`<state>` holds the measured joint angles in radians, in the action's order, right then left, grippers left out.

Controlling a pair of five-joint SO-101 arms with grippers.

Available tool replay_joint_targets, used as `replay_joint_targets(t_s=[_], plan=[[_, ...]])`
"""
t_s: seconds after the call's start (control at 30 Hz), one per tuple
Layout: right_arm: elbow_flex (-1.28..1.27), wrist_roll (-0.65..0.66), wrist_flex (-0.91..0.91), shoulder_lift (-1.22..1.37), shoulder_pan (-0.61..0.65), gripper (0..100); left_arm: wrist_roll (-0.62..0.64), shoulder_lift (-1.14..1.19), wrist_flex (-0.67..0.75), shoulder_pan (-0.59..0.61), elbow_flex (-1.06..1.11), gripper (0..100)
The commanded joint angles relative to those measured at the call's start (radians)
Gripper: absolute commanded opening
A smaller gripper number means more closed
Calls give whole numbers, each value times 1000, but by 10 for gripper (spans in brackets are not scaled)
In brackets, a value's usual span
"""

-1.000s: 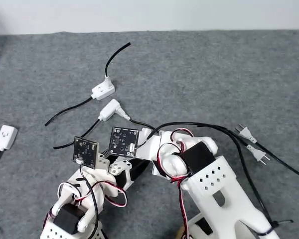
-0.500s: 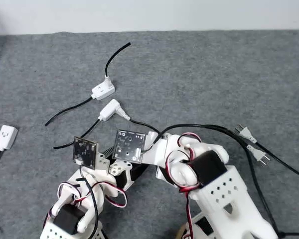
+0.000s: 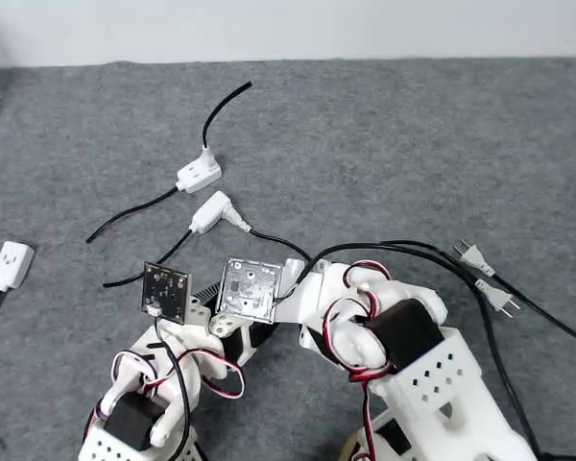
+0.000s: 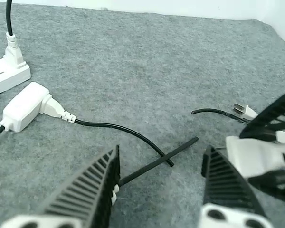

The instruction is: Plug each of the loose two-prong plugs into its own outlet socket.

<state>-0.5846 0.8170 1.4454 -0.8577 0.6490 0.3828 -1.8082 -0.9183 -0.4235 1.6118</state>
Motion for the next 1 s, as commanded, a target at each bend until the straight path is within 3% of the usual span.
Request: replay_joint_targets(t_s=[0.0,0.43,0.63,0.83,0.97], plan=[[21,-12,-48,-16,22,9,-2,-14,-5,-9,-2,273],[21,3,-56,10,-10,9,5,-14,-5,31,-21,273],[52,12,-76,119,-38,9,5,-14,-12,230,-96,273],[262,5,-54,323,-25,9,-3,-14,-210,411,-94,273],[420,3,-35,550,41,9,-72,-14,-307,632,-88,272]])
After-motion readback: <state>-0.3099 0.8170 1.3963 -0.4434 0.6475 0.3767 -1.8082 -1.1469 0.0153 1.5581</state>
